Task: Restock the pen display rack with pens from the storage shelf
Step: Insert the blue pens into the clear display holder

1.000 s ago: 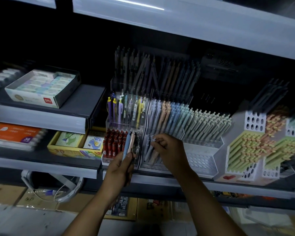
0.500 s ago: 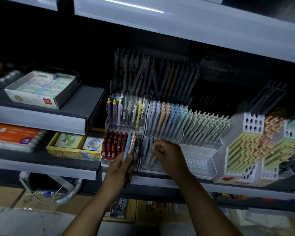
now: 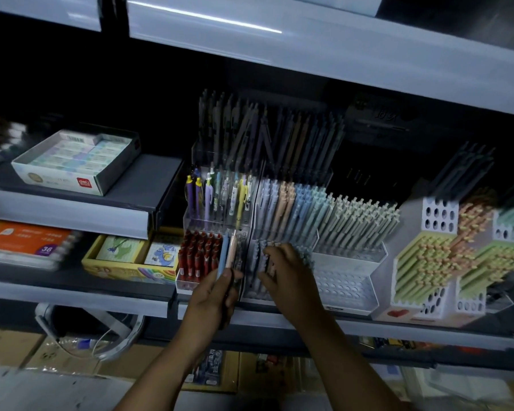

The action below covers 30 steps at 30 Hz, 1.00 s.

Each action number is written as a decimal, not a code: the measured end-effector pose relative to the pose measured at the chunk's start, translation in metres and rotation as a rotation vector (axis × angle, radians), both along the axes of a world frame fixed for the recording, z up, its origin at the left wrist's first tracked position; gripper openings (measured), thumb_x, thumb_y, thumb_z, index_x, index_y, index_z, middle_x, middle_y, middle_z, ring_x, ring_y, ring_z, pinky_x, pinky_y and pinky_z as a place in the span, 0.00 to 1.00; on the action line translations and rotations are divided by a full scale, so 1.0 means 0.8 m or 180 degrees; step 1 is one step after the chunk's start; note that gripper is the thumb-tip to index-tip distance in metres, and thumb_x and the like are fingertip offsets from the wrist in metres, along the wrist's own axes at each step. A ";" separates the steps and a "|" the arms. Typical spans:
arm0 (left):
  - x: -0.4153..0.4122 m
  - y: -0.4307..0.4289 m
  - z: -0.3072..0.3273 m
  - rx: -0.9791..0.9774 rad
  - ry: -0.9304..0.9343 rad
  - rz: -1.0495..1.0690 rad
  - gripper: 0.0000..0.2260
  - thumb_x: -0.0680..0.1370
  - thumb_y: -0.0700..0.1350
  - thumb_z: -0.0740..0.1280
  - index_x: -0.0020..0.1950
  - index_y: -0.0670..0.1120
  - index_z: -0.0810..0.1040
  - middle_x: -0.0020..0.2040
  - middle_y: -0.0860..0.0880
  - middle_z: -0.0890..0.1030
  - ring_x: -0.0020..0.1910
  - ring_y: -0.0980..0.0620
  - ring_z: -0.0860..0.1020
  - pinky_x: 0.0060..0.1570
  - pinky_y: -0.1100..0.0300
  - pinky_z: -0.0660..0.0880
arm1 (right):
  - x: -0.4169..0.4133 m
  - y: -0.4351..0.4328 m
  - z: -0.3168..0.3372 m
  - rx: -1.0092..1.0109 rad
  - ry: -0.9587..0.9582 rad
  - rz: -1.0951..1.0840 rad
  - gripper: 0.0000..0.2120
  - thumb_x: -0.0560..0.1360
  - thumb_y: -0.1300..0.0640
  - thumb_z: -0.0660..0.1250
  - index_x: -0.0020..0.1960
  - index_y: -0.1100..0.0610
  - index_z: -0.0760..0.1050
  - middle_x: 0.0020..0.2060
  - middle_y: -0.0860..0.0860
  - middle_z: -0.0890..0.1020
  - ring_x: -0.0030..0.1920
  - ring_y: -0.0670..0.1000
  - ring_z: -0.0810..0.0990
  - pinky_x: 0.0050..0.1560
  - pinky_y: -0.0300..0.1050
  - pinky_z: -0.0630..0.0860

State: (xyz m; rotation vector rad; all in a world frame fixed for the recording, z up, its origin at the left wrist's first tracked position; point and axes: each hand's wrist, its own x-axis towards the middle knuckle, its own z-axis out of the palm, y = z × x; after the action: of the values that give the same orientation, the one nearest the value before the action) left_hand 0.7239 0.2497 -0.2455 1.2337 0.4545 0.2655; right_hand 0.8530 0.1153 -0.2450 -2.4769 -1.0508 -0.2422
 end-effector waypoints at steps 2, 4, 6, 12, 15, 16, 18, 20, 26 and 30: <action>0.001 -0.001 0.001 -0.0019 0.0004 -0.0026 0.15 0.86 0.51 0.57 0.55 0.43 0.79 0.30 0.49 0.67 0.24 0.54 0.64 0.25 0.62 0.60 | -0.004 0.000 0.009 0.0331 0.0260 -0.0045 0.16 0.78 0.51 0.71 0.62 0.56 0.76 0.57 0.50 0.73 0.53 0.49 0.76 0.49 0.36 0.73; 0.002 -0.004 0.002 -0.0054 -0.0018 -0.0101 0.15 0.86 0.52 0.58 0.53 0.45 0.80 0.30 0.49 0.67 0.25 0.54 0.64 0.26 0.62 0.60 | -0.009 0.003 0.025 0.0912 0.0816 -0.0175 0.12 0.77 0.51 0.73 0.58 0.55 0.79 0.52 0.48 0.76 0.48 0.46 0.78 0.49 0.33 0.72; 0.003 -0.008 0.002 -0.0055 -0.0028 -0.0231 0.15 0.85 0.53 0.58 0.50 0.47 0.80 0.31 0.48 0.66 0.25 0.53 0.64 0.26 0.61 0.59 | -0.015 0.008 0.047 0.1452 0.1844 -0.0151 0.11 0.77 0.52 0.73 0.58 0.55 0.81 0.49 0.47 0.81 0.46 0.45 0.81 0.48 0.39 0.76; 0.004 -0.021 0.005 0.0148 -0.0108 -0.0727 0.18 0.85 0.56 0.59 0.38 0.53 0.77 0.29 0.46 0.67 0.25 0.51 0.64 0.27 0.58 0.61 | -0.020 -0.007 0.071 0.2073 0.2670 0.0026 0.05 0.80 0.59 0.69 0.49 0.59 0.83 0.32 0.56 0.81 0.31 0.52 0.78 0.32 0.43 0.74; 0.005 -0.017 0.003 0.0138 -0.0057 -0.0643 0.20 0.83 0.59 0.61 0.43 0.44 0.73 0.31 0.44 0.70 0.26 0.49 0.65 0.26 0.58 0.63 | -0.013 -0.021 0.068 0.2573 0.2712 -0.0219 0.06 0.80 0.60 0.68 0.51 0.61 0.82 0.36 0.58 0.84 0.34 0.53 0.81 0.35 0.45 0.77; 0.005 -0.015 0.002 0.0111 -0.0008 -0.0570 0.20 0.83 0.58 0.61 0.46 0.41 0.73 0.31 0.44 0.71 0.25 0.48 0.66 0.26 0.58 0.63 | -0.009 -0.027 0.067 0.2805 0.2661 -0.0323 0.05 0.80 0.61 0.68 0.51 0.61 0.82 0.38 0.59 0.85 0.36 0.53 0.82 0.37 0.44 0.78; 0.005 -0.014 0.000 -0.0016 0.0050 -0.0430 0.18 0.85 0.54 0.59 0.54 0.39 0.76 0.33 0.44 0.71 0.24 0.49 0.65 0.25 0.60 0.62 | 0.001 -0.041 0.065 0.3243 0.2586 -0.0501 0.05 0.80 0.63 0.68 0.52 0.62 0.82 0.41 0.58 0.86 0.40 0.54 0.84 0.41 0.44 0.81; 0.005 -0.013 -0.001 -0.0003 0.0066 -0.0357 0.15 0.86 0.52 0.58 0.60 0.44 0.79 0.32 0.46 0.69 0.24 0.51 0.64 0.25 0.60 0.62 | 0.012 -0.053 0.058 0.3288 0.2436 -0.0581 0.06 0.80 0.64 0.68 0.54 0.65 0.80 0.41 0.58 0.86 0.41 0.56 0.85 0.44 0.50 0.83; 0.008 -0.012 0.001 0.0114 0.0177 -0.0267 0.13 0.86 0.49 0.59 0.58 0.42 0.79 0.27 0.50 0.67 0.24 0.53 0.63 0.23 0.62 0.60 | 0.021 -0.061 0.022 0.2365 0.1723 -0.0395 0.03 0.81 0.62 0.68 0.49 0.57 0.80 0.39 0.54 0.85 0.41 0.55 0.85 0.47 0.59 0.82; 0.011 -0.009 -0.001 -0.0484 0.0254 -0.0271 0.18 0.87 0.50 0.54 0.50 0.41 0.77 0.28 0.51 0.65 0.22 0.54 0.60 0.23 0.64 0.57 | 0.015 -0.052 0.013 0.1960 0.1472 -0.0288 0.05 0.81 0.60 0.68 0.46 0.56 0.78 0.38 0.51 0.83 0.41 0.49 0.84 0.46 0.54 0.81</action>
State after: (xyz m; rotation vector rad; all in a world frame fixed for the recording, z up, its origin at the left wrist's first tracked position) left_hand 0.7324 0.2424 -0.2467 1.1144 0.4811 0.1073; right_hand 0.8646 0.0739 -0.2345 -1.8899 -0.5591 -0.0067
